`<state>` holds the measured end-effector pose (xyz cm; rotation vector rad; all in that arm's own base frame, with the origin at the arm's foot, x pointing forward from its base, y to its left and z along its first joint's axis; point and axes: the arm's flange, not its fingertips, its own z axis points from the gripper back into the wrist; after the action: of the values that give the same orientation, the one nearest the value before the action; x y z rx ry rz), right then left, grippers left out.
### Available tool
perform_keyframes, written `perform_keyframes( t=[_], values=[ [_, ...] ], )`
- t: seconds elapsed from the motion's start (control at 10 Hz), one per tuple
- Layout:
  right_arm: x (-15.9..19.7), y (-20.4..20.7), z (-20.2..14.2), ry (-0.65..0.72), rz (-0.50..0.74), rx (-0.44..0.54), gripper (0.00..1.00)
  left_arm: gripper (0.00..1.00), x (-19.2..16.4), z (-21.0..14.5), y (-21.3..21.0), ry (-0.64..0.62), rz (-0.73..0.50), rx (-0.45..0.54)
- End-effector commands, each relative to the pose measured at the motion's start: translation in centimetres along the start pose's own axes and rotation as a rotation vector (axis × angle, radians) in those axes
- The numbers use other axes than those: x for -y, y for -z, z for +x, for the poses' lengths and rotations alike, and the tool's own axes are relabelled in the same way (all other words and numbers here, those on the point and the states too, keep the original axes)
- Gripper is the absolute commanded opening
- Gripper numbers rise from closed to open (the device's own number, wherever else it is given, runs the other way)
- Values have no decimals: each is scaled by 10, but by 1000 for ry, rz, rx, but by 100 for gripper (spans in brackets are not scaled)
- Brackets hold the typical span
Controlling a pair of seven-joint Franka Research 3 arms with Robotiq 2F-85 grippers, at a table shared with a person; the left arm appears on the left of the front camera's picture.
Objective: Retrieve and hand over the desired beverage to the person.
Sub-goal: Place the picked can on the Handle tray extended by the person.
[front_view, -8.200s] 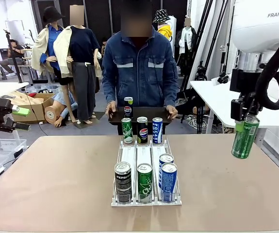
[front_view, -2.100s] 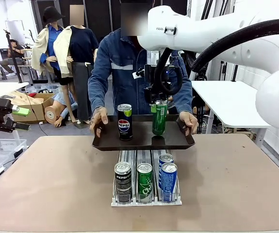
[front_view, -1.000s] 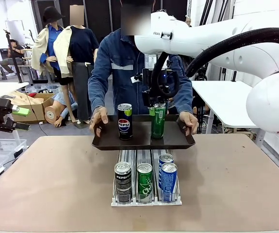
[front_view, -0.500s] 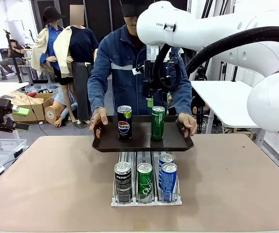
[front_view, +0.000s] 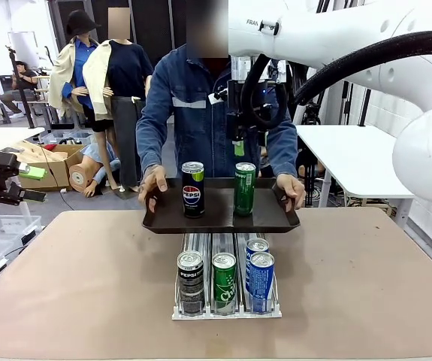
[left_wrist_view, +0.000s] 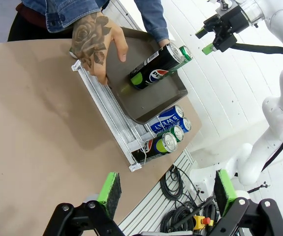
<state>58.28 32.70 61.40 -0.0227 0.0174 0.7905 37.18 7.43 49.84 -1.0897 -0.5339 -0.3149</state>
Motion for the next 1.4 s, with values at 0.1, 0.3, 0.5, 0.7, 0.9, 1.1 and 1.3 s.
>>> perform_keyframes(
  t=[0.1,0.3,0.5,0.7,0.9,1.1,1.3],
  values=[
    [0,1,2,9,6,7,100,100,1,-2,-3,6,1,-6],
    [0,1,2,9,6,7,100,100,1,-2,-3,6,1,-6],
    [0,1,2,9,6,7,100,100,1,-2,-3,6,1,-6],
    [0,1,2,9,6,7,100,100,1,-2,-3,6,1,-6],
    [0,1,2,9,6,7,100,100,1,-2,-3,6,1,-6],
    [0,1,2,9,6,7,100,100,1,-2,-3,6,1,-6],
    [0,1,2,9,6,7,100,100,1,-2,-3,6,1,-6]
  ],
)
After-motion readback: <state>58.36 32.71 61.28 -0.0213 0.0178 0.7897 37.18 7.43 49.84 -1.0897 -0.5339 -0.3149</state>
